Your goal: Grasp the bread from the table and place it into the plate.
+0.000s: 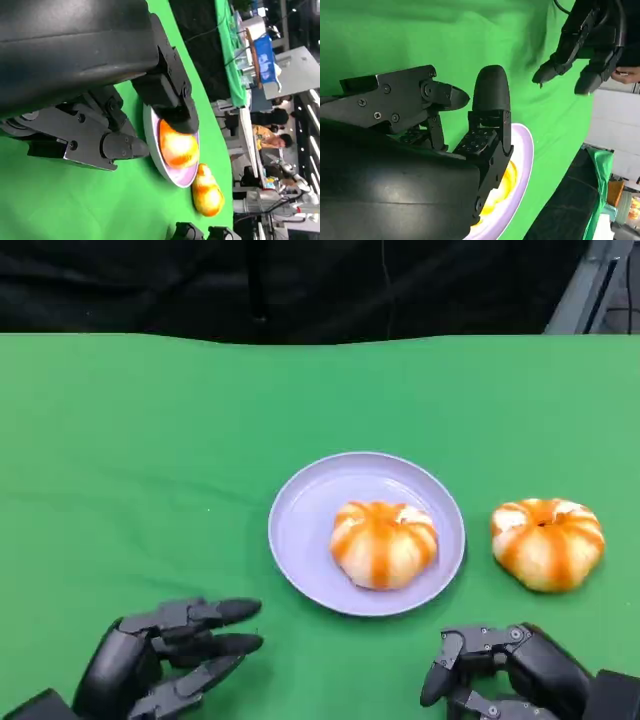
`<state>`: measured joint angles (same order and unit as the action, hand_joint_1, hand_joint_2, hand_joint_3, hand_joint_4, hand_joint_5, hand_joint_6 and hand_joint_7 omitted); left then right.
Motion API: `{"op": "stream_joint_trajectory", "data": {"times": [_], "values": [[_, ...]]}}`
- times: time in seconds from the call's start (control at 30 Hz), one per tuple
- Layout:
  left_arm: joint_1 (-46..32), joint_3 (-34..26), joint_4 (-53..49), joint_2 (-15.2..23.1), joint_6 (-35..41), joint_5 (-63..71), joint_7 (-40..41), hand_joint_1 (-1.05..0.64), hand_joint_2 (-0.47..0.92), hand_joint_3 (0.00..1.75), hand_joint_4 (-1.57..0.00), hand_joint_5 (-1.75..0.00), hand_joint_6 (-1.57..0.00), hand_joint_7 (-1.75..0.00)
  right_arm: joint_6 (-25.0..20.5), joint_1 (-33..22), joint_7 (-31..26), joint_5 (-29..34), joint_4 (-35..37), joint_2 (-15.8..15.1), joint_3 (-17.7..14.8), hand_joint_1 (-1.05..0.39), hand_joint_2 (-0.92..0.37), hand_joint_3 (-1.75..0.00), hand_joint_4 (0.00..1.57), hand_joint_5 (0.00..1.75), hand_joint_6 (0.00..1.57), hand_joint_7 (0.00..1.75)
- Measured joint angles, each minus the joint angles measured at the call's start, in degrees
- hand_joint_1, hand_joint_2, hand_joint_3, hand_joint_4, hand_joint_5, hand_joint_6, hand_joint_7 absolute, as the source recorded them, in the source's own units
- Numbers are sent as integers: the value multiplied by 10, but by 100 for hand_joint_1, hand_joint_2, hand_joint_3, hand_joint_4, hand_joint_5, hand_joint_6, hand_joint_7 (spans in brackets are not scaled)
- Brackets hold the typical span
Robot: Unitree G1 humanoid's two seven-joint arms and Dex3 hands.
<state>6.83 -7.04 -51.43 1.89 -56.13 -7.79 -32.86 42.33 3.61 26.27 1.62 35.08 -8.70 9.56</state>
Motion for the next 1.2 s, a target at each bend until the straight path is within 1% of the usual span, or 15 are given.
{"op": "stream_joint_trajectory", "data": {"times": [0.03, 0.07, 0.1, 0.17, 0.27, 0.3, 0.33, 0.37, 0.4, 0.63, 0.7, 0.77, 0.9, 1.2], "values": [[3, 1, -1, 0, -3, 0, 0, 5, 84, 64, -82, -112, -99, -88, 0, 0, 0, 0, 0, 0, 0, -4, -92, -46, 71, 152, 81, 105], [4, 3, -2, 0, -4, -2, 0, 5, 81, 71, -80, -121, -92, -105, 0, 0, 0, 0, 0, 0, 0, -4, -92, -46, 71, 152, 81, 105], [5, 5, -2, 0, -5, -4, -1, 5, 80, 74, -80, -124, -89, -111, 0, 0, 0, 0, 0, 0, 0, -4, -92, -46, 71, 152, 81, 105], [5, 8, -2, 1, -6, -6, -1, 5, 78, 78, -78, -127, -86, -117, 0, 0, 0, 0, 0, 0, 0, -4, -92, -46, 71, 152, 81, 106], [5, 10, -3, 1, -9, -7, -1, 4, 76, 80, -78, -128, -85, -119, 0, 0, 0, 0, 0, 0, 0, -4, -92, -46, 71, 152, 81, 106], [5, 10, -3, 1, -10, -7, -2, 4, 76, 81, -78, -131, -85, -120, 0, 0, 0, 0, 0, 0, 0, -4, -92, -46, 71, 152, 81, 106], [5, 11, -3, 1, -10, -7, -2, 2, 72, 87, -76, -141, -85, -124, 0, 0, 0, 0, 0, 0, 0, -4, -92, -46, 71, 152, 81, 106], [5, 11, -3, 1, -10, -12, -5, 1, 70, 92, -75, -148, -84, -126, 0, 0, 0, 0, 0, 0, 0, -4, -92, -46, 71, 152, 81, 106], [5, 12, -3, 1, -9, -17, -12, 1, 69, 94, -75, -150, -84, -127, 0, 0, 0, 0, 0, 0, 0, -4, -92, -46, 71, 152, 81, 106], [4, 14, 1, 1, -5, -36, -34, 0, 67, 98, -74, -153, -84, -128, -1, 0, 0, -1, -3, 0, 0, -4, -92, -46, 71, 152, 82, 105], [4, 14, 1, 1, -5, -36, -35, -5, 47, 124, -76, -167, -85, -140, -1, 0, 0, -1, -3, 0, 0, -4, -92, -46, 71, 152, 81, 106], [4, 17, 1, 1, -6, -35, -35, -7, 42, 131, -76, -170, -86, -143, -1, 0, 0, -1, -3, 0, 0, -5, -92, -46, 71, 152, 81, 106], [1, 21, 1, 1, -7, -34, -35, -8, 40, 135, -75, -171, -85, -144, -1, 0, 0, -1, -3, 0, 0, -5, -92, -46, 71, 152, 81, 106], [1, 23, -13, 1, -18, -34, -43, -8, 40, 135, -75, -171, -85, -145, -1, 0, 0, -1, -3, 0, 0, -5, -92, -46, 71, 151, 81, 106]]}}
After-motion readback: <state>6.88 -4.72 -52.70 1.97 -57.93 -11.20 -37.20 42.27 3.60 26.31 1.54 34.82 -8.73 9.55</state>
